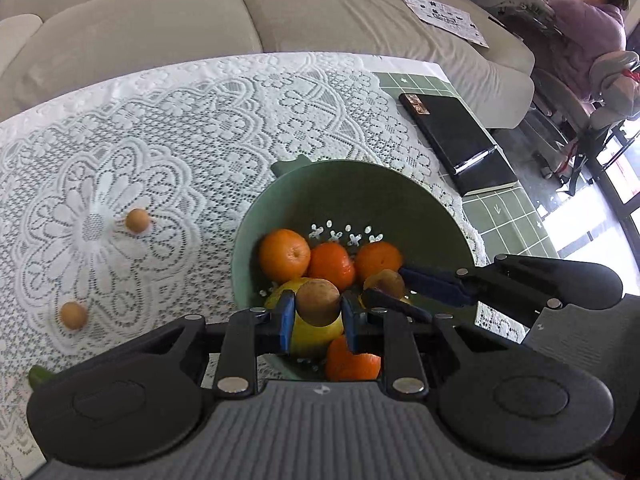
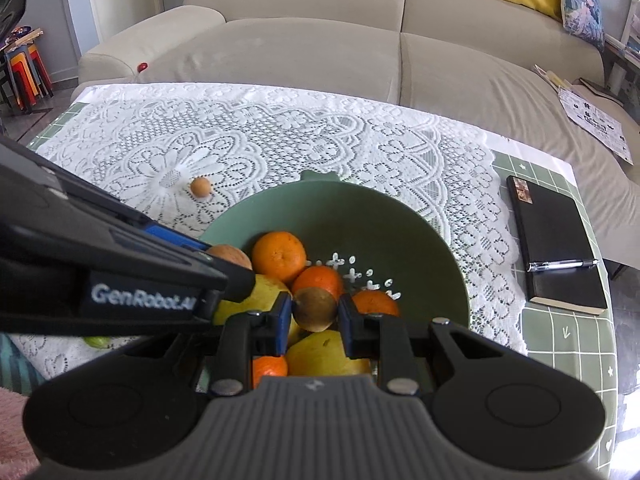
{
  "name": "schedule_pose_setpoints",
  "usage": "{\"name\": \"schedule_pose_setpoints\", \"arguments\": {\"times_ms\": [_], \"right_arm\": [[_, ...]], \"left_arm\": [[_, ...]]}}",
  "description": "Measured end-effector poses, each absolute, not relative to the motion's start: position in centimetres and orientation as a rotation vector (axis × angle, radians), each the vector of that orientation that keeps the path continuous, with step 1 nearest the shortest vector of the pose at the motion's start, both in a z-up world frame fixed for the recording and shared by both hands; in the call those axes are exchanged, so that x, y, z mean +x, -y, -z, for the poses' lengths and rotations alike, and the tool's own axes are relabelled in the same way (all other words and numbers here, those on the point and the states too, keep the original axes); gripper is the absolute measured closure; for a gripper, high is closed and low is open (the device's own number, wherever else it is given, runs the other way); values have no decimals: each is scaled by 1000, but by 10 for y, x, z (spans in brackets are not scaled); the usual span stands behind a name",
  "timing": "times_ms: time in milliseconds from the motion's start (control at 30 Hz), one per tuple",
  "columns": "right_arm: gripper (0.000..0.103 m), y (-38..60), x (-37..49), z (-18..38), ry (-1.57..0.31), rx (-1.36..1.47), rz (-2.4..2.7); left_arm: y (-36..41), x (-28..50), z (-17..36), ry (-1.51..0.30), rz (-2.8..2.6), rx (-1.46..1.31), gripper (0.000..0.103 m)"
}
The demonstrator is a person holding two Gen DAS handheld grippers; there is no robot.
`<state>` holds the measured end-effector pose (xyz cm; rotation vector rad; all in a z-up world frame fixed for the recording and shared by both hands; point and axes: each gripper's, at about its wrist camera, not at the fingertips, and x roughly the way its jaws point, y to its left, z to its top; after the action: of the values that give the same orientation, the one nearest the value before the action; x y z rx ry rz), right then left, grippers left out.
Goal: Organize fruits
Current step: 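Open the right tool over the colander while the left tool releases its kiwi inside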
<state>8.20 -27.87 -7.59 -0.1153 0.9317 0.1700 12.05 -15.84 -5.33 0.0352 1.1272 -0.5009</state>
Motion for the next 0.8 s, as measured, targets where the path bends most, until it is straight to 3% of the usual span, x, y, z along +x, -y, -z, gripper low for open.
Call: {"name": "schedule_pose_setpoints", "arguments": {"times_ms": [800], "right_arm": [[81, 280, 112, 113, -1014, -146, -162]], "left_arm": [[163, 152, 89, -1191, 510, -5, 76]]}}
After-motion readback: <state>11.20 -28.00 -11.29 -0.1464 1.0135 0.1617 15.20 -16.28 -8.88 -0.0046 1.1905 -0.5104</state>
